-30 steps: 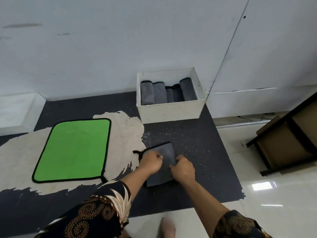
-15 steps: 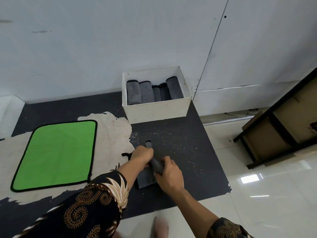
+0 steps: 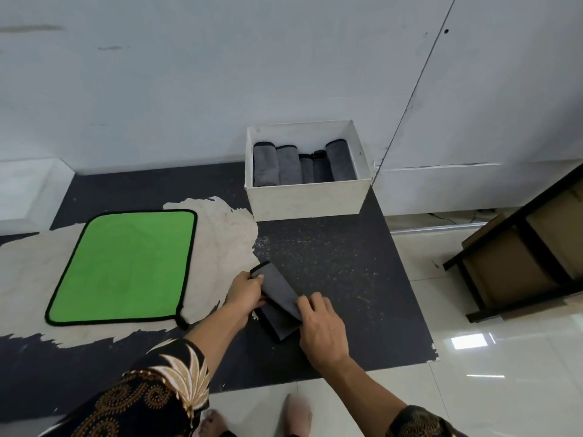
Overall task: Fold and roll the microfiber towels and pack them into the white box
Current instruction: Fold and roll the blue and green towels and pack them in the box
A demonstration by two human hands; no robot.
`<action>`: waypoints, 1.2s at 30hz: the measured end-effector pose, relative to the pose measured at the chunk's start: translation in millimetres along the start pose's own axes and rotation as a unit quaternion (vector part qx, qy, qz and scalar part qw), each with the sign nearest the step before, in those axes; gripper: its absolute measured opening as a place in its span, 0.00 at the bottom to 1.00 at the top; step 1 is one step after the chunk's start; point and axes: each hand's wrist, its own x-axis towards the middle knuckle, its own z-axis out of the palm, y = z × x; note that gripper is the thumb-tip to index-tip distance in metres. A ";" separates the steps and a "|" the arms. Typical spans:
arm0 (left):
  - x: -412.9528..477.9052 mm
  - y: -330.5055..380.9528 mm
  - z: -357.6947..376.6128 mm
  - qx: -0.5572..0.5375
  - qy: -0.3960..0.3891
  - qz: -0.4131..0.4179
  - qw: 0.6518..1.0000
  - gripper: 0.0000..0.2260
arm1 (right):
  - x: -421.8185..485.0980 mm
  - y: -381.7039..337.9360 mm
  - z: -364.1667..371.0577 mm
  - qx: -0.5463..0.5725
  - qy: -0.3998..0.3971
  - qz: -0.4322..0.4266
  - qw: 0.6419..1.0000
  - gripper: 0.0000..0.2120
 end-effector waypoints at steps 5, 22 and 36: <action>-1.1 -3.3 -8.3 0.025 0.049 -0.002 0.998 0.05 | 0.4 0.7 3.8 -0.034 0.003 -0.051 0.998 0.16; 45.8 -47.9 -21.0 0.059 0.070 -0.021 0.996 0.19 | -12.8 0.8 11.0 -0.048 -0.022 -0.216 0.975 0.15; -20.5 -23.6 -20.1 0.234 0.168 0.066 0.955 0.12 | 14.1 -13.0 2.2 0.085 -0.103 -0.037 0.990 0.16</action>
